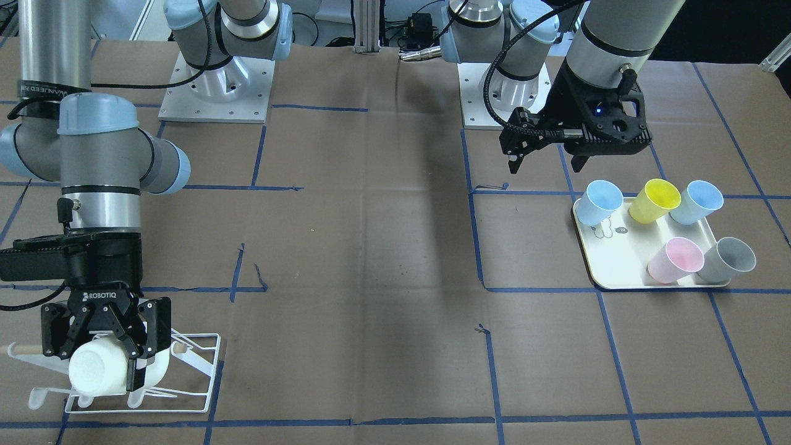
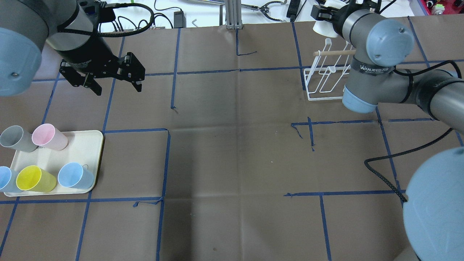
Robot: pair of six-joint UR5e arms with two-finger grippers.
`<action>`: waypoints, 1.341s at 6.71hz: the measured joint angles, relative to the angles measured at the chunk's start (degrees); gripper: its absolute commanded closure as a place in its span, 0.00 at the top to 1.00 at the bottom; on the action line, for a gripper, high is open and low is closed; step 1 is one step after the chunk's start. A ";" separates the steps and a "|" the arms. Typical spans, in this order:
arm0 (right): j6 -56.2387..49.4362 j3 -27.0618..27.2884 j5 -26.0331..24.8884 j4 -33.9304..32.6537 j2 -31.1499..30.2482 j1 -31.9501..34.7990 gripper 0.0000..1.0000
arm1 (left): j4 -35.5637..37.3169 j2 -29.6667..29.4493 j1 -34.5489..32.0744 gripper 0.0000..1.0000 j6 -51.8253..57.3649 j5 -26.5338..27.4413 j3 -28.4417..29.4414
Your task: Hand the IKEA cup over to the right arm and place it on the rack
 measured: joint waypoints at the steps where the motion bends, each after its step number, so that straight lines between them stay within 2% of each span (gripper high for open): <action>1: -2.66 -1.86 -0.16 -2.13 2.38 -0.47 0.12 | -0.48 0.71 0.44 1.00 0.66 0.34 -0.76; 3: -5.88 -4.56 -0.14 -6.46 6.88 -1.87 0.12 | -0.70 2.79 4.41 0.99 6.55 0.63 -3.90; 6: -6.94 -4.80 -0.43 -8.93 10.45 -2.27 0.13 | -0.17 9.24 19.67 0.99 25.05 0.53 -13.31; 7: -6.68 -4.29 -0.73 -9.15 10.74 -2.07 0.15 | 0.31 11.22 24.42 0.99 30.24 0.50 -16.18; 8: -6.46 -3.44 -1.12 -9.24 10.74 -1.91 0.24 | 1.15 12.41 27.53 0.97 33.35 0.43 -18.33; 9: -6.35 -2.33 -1.37 -9.28 10.61 -1.83 0.27 | 2.09 12.79 28.81 0.98 34.45 0.31 -20.24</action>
